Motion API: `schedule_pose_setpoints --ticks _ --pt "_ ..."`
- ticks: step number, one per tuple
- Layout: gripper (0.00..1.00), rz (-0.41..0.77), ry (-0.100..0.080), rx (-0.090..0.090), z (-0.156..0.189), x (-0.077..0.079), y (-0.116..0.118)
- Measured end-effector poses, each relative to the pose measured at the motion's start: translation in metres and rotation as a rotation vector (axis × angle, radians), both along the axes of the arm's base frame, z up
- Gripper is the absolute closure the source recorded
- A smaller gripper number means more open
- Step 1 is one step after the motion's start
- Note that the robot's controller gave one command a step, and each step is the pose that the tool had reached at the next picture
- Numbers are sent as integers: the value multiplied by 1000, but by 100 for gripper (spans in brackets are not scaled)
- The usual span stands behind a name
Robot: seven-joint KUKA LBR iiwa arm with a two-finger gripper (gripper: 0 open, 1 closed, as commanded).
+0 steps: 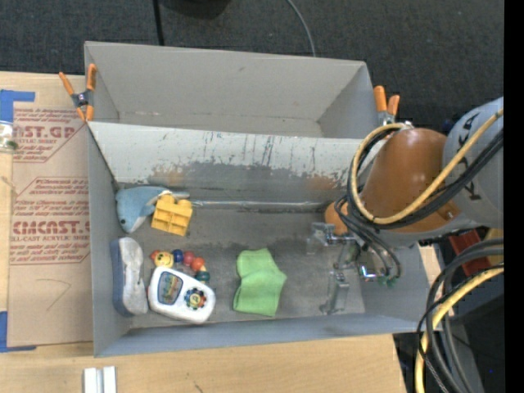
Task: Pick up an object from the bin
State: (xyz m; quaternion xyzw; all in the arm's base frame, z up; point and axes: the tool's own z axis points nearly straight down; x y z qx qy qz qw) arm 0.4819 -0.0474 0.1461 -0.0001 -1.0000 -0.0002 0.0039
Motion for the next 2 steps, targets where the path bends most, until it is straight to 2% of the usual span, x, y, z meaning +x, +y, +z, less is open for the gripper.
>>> schedule_pose_setpoints --ticks 1,2 --pt "0 1 -8 -1 4 2 0" --pt "0 14 -9 -1 -37 10 28"
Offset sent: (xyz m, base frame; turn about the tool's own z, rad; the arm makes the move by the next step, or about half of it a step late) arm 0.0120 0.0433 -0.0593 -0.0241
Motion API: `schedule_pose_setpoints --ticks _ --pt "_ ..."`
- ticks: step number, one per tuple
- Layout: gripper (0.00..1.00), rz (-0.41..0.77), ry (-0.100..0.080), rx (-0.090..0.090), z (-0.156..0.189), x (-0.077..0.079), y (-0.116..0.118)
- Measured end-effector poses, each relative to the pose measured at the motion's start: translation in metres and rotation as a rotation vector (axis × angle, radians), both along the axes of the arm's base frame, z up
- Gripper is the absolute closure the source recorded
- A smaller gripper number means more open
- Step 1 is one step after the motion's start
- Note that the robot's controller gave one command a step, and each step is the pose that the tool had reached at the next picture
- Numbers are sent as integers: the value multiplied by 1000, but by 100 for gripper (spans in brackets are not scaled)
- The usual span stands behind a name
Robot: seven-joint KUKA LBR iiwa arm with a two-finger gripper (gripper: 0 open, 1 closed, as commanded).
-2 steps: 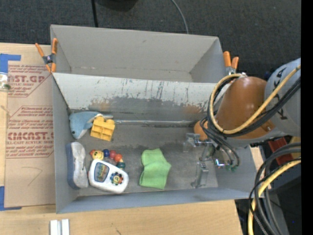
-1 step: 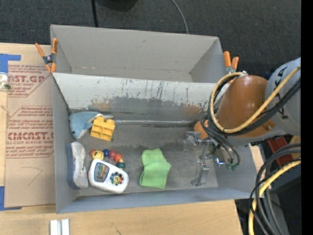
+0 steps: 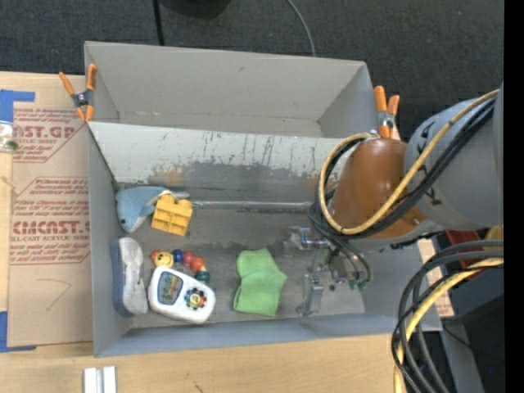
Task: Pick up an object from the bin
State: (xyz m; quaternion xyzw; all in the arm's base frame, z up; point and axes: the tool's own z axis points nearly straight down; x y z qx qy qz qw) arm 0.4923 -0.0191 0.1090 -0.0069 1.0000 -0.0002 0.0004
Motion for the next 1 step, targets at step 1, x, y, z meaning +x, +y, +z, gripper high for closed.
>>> schedule_pose_setpoints --ticks 1 --pt "0 117 4 0 -31 5 45"
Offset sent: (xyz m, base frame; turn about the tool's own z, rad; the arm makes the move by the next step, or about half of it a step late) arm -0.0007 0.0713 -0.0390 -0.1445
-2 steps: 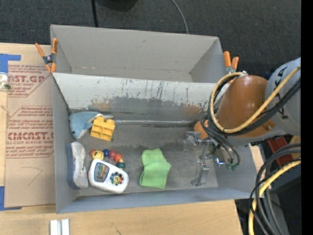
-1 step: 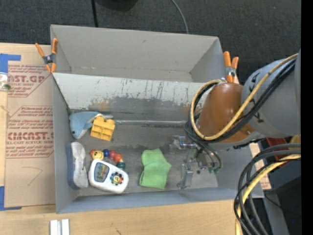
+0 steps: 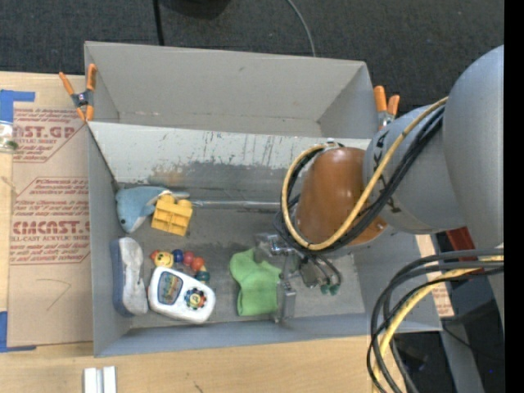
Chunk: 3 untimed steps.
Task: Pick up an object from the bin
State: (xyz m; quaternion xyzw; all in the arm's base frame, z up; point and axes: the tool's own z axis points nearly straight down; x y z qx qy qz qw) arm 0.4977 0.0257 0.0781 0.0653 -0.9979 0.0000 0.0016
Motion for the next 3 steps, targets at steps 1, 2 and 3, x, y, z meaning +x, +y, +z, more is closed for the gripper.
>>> schedule_pose_setpoints --ticks 1,2,3 --pt "100 29 -6 1 -8 -5 27" --pt "100 28 -6 1 -8 -5 27" --pt "100 29 -7 1 98 -4 19"
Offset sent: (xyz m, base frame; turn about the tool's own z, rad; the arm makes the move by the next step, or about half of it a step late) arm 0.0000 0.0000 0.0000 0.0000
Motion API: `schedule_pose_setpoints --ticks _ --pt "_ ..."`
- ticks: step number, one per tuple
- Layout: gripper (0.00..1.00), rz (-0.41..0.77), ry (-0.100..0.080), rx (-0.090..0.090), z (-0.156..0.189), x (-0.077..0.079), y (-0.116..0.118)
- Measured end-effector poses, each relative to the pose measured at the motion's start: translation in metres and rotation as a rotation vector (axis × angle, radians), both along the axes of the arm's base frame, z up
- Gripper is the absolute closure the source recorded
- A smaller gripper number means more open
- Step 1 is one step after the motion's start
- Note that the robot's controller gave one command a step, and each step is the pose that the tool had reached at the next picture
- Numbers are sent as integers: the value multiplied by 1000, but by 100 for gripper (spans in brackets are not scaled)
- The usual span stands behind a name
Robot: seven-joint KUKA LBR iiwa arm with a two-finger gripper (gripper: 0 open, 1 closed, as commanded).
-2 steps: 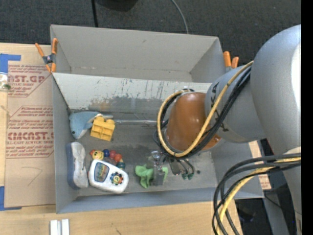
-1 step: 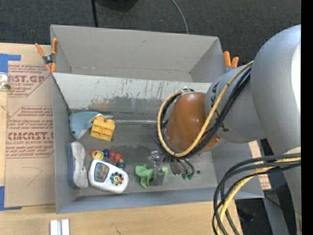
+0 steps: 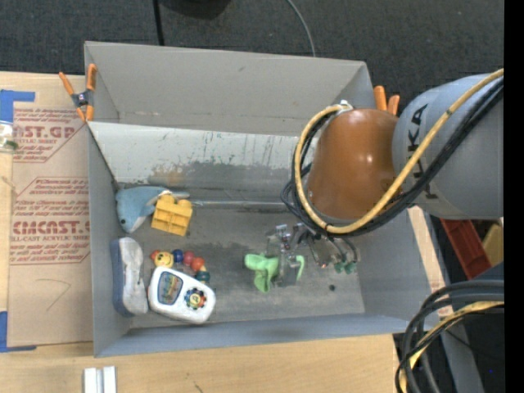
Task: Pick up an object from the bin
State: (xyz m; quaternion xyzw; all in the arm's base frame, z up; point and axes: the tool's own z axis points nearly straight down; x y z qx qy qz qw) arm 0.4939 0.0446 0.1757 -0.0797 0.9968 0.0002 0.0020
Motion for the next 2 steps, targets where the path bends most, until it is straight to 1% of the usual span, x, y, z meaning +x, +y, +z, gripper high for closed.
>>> schedule_pose_setpoints --ticks 1,2 --pt "100 0 0 0 0 0 0" --pt "100 -1 6 -1 46 3 4"
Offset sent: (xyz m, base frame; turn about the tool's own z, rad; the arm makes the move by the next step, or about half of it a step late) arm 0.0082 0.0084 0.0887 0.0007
